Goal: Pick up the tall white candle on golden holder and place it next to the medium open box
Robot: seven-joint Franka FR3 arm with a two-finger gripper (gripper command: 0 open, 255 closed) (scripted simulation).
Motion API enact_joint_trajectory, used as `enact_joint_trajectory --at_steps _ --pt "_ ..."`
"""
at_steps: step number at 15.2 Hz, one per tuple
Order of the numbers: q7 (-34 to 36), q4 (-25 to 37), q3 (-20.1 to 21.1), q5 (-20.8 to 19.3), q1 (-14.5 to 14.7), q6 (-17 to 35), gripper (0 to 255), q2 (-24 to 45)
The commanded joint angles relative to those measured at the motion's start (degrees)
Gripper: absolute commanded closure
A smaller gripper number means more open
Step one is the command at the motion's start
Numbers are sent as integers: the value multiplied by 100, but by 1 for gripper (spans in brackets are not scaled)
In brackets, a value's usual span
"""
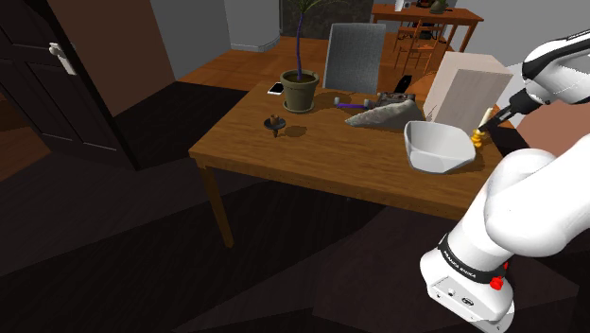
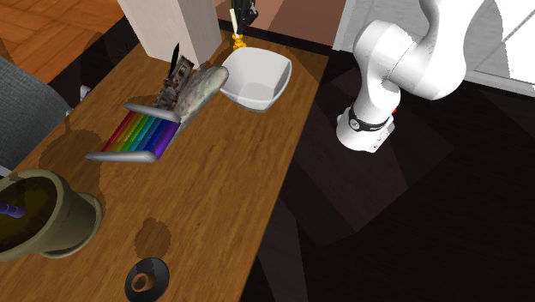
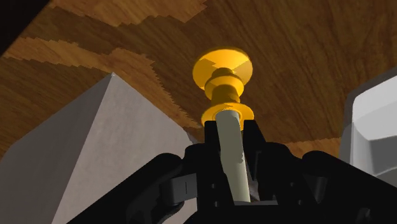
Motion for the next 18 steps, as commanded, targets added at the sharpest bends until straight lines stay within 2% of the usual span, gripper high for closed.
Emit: enact_joint_trajectory --at_steps 1,2,10,11,16,18 --pt "-45 -37 -270 -8 239 141 255 -5" --pt "-79 -77 -500 -23 443 270 255 -19" --pt "-69 -77 -500 -36 442 269 255 -27" --pt "-69 -77 -500 -36 443 269 0 -27" --pt "-69 -77 -500 -36 443 269 0 -27" --pt "-97 3 140 4 -256 -110 0 -12"
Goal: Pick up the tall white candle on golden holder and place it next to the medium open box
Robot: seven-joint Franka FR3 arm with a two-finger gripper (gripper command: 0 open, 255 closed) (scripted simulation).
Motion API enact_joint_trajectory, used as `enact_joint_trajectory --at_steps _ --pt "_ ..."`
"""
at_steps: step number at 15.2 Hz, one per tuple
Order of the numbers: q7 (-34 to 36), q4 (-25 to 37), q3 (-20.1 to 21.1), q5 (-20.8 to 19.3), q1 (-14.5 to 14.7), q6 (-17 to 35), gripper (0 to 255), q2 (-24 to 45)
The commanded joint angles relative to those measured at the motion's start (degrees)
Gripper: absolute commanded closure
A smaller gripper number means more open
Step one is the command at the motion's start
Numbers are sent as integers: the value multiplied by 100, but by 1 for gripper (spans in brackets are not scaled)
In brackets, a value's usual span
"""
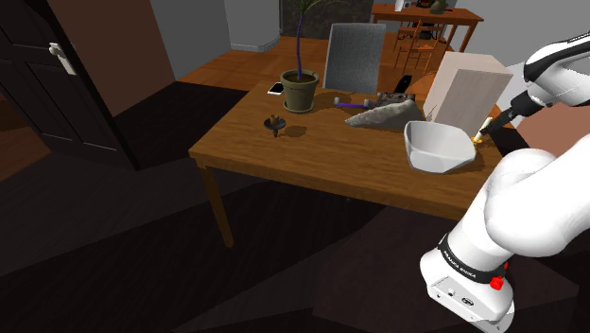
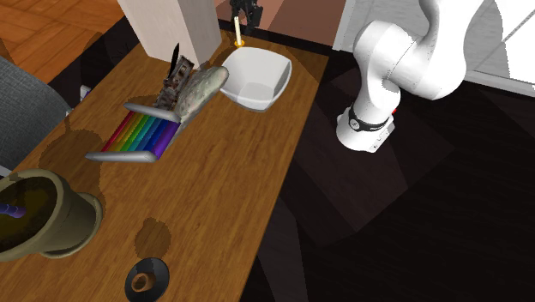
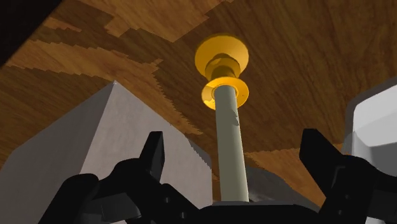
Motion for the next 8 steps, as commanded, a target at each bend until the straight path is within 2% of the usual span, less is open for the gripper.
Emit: enact_joint_trajectory --at_steps 1,2,8 --pt "1 71 563 5 -611 -338 0 -17" --pt "26 119 776 -28 -842 -490 0 -58" --pt "39 119 773 -46 -837 -490 0 -70"
